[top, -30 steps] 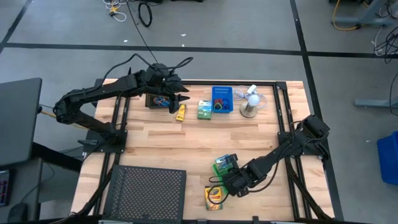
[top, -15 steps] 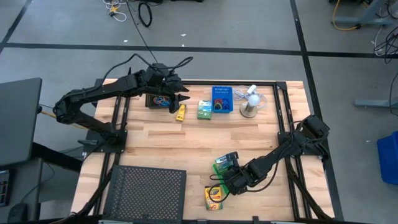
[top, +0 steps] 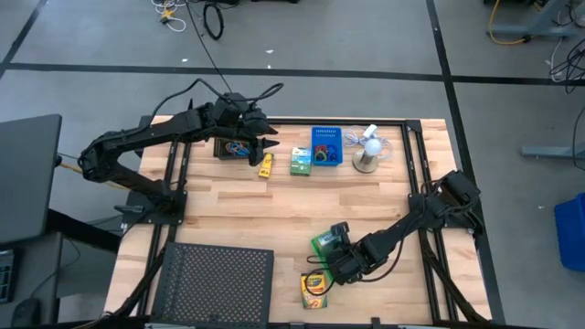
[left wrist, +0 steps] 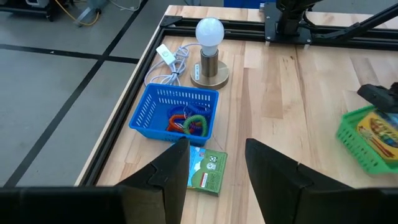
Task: Pick & Place Office Desk Supplies
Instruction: Put the middle large crayon box into the green bin
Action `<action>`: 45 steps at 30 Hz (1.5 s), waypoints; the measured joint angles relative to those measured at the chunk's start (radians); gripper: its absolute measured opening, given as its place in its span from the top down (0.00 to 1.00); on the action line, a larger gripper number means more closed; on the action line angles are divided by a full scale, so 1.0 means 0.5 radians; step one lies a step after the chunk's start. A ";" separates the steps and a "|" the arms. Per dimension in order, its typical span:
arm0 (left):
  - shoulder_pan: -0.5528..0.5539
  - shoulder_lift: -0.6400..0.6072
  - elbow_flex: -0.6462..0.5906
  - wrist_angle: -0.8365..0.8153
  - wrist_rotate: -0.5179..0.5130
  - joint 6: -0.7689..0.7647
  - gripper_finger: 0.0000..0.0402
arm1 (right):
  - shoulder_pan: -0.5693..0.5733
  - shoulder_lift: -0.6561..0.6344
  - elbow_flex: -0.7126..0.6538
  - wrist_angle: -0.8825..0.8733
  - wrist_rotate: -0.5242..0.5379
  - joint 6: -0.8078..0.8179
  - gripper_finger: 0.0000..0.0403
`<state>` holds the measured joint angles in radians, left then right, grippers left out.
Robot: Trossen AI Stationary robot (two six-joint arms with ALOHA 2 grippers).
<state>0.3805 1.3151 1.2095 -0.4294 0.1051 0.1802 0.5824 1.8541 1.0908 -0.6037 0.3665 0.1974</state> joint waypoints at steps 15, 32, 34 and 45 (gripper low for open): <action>0.000 0.000 0.000 0.000 -0.001 0.000 0.59 | -0.005 0.022 0.008 -0.007 0.088 0.001 1.00; 0.000 0.000 0.000 -0.001 0.000 -0.001 0.59 | 0.005 0.022 0.010 0.016 0.259 0.060 1.00; 0.000 0.000 0.000 -0.001 0.000 -0.001 0.59 | 0.005 0.021 0.011 0.020 0.275 0.061 1.00; 0.000 0.000 0.000 -0.001 0.000 -0.001 0.59 | 0.005 0.021 0.011 0.093 0.375 0.066 1.00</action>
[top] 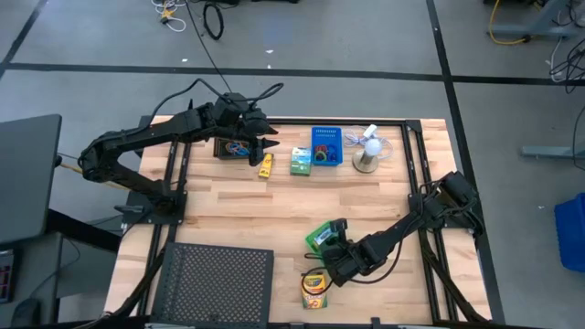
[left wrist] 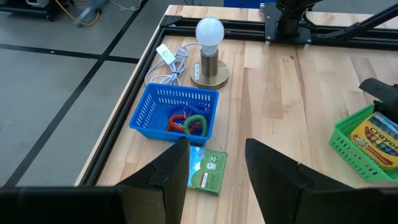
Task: Pick & Place Office Desk Supplies
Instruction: Put the middle large crayon box into the green bin, then put the small crayon box into the green bin
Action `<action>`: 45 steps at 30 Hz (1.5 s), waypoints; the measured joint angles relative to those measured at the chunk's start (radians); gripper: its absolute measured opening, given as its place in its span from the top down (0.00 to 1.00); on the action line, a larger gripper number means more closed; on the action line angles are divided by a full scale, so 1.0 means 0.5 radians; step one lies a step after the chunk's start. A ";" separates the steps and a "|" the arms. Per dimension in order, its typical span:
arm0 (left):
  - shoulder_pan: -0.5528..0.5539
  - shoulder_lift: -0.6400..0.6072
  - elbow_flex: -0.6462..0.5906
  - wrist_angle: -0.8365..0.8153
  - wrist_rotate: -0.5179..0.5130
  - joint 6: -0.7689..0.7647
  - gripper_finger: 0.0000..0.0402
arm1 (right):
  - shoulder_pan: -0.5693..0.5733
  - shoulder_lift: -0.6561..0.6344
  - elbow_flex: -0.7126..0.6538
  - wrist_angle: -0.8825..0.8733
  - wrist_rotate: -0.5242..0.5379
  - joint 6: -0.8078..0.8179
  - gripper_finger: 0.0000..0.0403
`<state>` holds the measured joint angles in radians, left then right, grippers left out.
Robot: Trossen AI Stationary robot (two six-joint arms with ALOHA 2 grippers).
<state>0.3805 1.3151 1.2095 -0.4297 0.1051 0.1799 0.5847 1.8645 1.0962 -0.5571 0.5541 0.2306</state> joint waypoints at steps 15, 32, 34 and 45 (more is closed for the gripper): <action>0.000 0.000 0.000 0.000 0.000 0.000 0.59 | 0.016 0.000 0.000 -0.029 0.022 0.090 1.00; 0.000 0.000 0.000 0.000 0.000 0.000 0.59 | 0.014 -0.002 0.000 0.102 -0.001 0.014 1.00; 0.000 0.000 0.000 0.000 0.000 0.000 0.59 | 0.014 -0.002 0.000 0.103 -0.001 0.014 1.00; 0.000 0.000 0.000 -0.001 0.000 0.009 0.59 | 0.089 -0.002 0.081 -0.197 0.140 0.127 1.00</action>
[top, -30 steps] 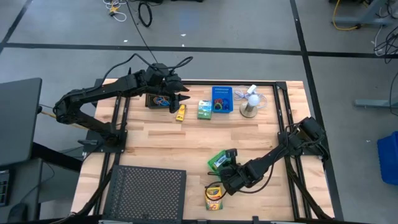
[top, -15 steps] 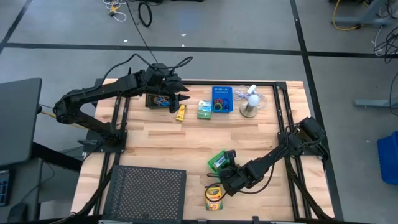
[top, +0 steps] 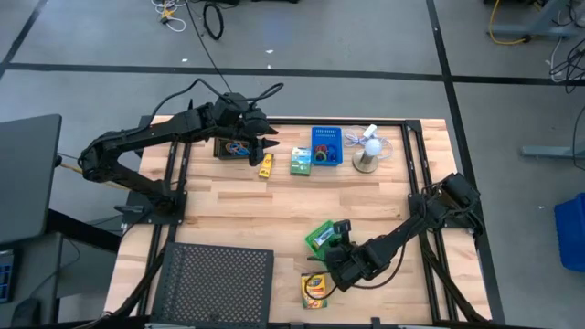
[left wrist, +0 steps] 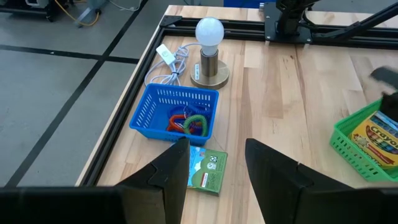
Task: Pick & Place Office Desk Supplies
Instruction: Put the small crayon box into the green bin
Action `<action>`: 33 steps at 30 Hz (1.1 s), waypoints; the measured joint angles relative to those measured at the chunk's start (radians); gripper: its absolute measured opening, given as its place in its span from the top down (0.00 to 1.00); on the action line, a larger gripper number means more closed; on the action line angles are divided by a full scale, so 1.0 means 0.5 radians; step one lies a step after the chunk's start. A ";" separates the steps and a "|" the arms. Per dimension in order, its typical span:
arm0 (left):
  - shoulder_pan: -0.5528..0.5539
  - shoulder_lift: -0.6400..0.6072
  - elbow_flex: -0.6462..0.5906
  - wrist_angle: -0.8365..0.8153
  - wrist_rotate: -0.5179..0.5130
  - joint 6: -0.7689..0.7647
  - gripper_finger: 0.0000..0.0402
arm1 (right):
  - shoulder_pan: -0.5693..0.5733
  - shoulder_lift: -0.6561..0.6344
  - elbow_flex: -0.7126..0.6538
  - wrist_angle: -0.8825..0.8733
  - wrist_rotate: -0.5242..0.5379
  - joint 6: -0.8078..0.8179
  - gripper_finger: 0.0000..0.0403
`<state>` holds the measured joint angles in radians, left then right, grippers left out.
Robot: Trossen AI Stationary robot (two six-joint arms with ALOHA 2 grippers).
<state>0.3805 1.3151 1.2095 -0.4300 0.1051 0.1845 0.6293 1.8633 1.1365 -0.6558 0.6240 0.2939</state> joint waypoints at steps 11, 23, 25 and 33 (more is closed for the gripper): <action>-0.017 0.000 0.000 -0.053 0.228 0.128 0.59 | 0.129 -0.002 0.512 -0.464 0.204 -0.096 0.98; 0.000 -0.060 -0.011 -0.203 0.217 0.378 0.59 | 0.033 -0.352 0.420 -0.165 0.106 -0.397 0.95; 0.037 -0.142 -0.075 -0.114 0.241 0.405 0.59 | -0.006 -0.491 0.271 0.161 -0.069 -0.544 0.95; 0.166 -0.718 -0.588 0.519 0.560 0.115 0.59 | -0.151 -1.069 -0.421 1.212 -0.668 -0.931 0.94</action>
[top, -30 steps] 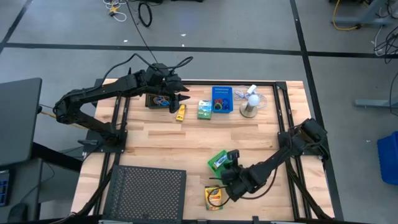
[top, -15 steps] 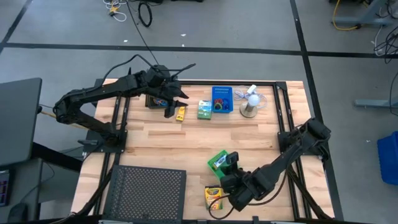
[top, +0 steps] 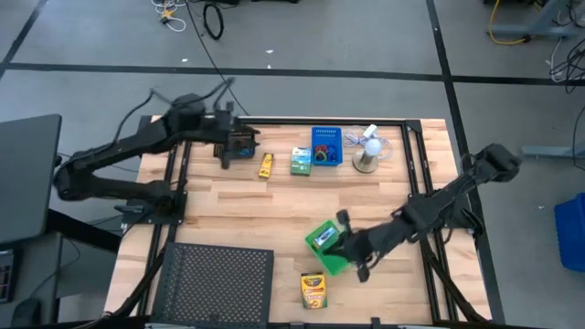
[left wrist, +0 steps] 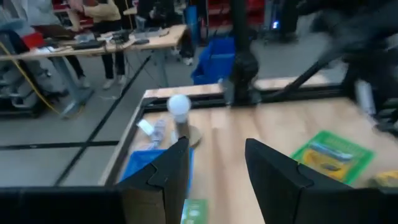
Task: Pick & Place Office Desk Supplies
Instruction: Put the small crayon box into the green bin
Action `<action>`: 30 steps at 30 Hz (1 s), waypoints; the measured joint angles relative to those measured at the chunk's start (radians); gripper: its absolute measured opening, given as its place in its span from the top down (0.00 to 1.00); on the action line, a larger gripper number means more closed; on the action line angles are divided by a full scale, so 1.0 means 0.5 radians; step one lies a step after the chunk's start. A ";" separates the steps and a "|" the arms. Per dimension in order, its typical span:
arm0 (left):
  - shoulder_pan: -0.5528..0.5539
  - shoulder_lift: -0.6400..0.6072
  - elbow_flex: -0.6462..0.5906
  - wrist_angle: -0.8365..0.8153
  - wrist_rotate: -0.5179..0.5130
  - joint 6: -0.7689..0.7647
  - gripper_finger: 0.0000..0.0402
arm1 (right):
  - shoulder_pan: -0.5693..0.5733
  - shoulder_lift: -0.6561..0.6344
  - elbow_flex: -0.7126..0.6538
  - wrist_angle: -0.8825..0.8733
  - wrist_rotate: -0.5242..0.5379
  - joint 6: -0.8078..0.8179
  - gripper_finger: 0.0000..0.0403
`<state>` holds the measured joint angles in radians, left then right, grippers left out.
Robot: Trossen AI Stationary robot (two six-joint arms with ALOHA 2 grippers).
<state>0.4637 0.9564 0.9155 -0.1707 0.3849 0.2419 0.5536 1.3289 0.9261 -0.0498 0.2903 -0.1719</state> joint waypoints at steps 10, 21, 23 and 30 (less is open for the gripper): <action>-0.318 -0.491 -0.727 0.290 -0.259 -0.345 0.59 | -0.493 -0.257 -0.194 -0.195 0.042 0.015 0.87; -0.576 -0.519 -1.051 0.642 -0.492 -0.368 0.59 | -0.468 -0.056 0.069 -0.544 -0.512 0.074 0.43; -0.591 -0.510 -1.051 0.648 -0.507 -0.349 0.59 | -0.398 0.054 0.185 -0.650 -0.409 0.121 0.42; -0.589 -0.456 -1.050 0.814 -0.559 -0.364 0.59 | -0.507 0.424 0.538 -1.179 -0.156 0.103 0.49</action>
<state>0.1692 0.7281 0.3904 0.2362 0.1054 0.0597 0.2999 1.5409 1.1952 -0.6393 0.2122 -0.1204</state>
